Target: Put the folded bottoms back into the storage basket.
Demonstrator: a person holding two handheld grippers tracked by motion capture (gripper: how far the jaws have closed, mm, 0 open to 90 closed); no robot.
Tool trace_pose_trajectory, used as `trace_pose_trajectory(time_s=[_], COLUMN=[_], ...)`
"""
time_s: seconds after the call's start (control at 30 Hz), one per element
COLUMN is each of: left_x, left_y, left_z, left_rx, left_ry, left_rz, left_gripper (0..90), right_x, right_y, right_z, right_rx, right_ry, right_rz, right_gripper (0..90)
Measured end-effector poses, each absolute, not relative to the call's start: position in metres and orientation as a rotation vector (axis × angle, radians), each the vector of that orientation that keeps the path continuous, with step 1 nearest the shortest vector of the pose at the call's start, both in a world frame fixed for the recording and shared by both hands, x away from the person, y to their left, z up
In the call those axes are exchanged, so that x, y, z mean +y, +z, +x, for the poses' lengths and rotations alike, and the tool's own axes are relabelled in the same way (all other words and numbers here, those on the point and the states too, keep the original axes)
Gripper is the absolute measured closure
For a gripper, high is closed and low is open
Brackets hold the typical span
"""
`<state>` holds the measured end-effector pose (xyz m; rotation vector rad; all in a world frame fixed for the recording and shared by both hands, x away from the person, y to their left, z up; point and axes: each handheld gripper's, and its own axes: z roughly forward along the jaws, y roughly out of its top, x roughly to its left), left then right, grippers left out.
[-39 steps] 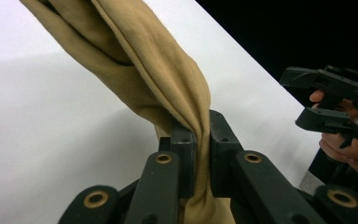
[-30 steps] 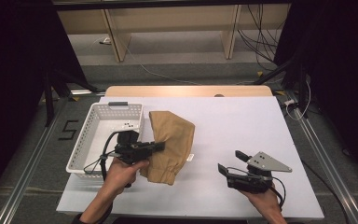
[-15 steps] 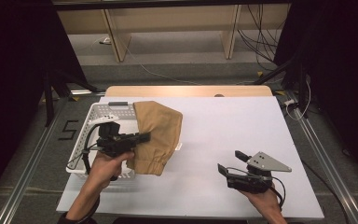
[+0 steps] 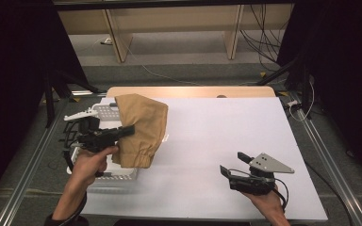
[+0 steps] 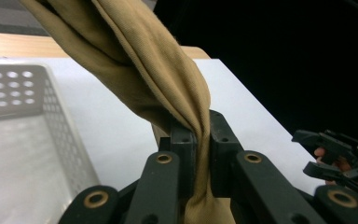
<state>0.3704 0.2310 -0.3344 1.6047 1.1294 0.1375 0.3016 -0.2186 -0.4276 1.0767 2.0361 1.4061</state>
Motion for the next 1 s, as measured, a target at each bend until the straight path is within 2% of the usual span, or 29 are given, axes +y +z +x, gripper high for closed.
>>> trace_pose_trajectory(time_s=[0.47,1.0], left_x=[0.27,0.29], left_y=[-0.328,-0.339], left_z=[0.371,0.379], left_rx=[1.186,1.267], left_ry=[0.183,0.223], left_rz=[1.517,1.532], left_gripper=[83.0,83.0], right_x=[-0.219,-0.219], right_y=[-0.428,-0.428], right_z=[0.302,0.302], right_rx=[2.037,2.035], right_ry=[1.402,1.401], right_rz=[1.079,1.083], right_gripper=[22.2,22.3])
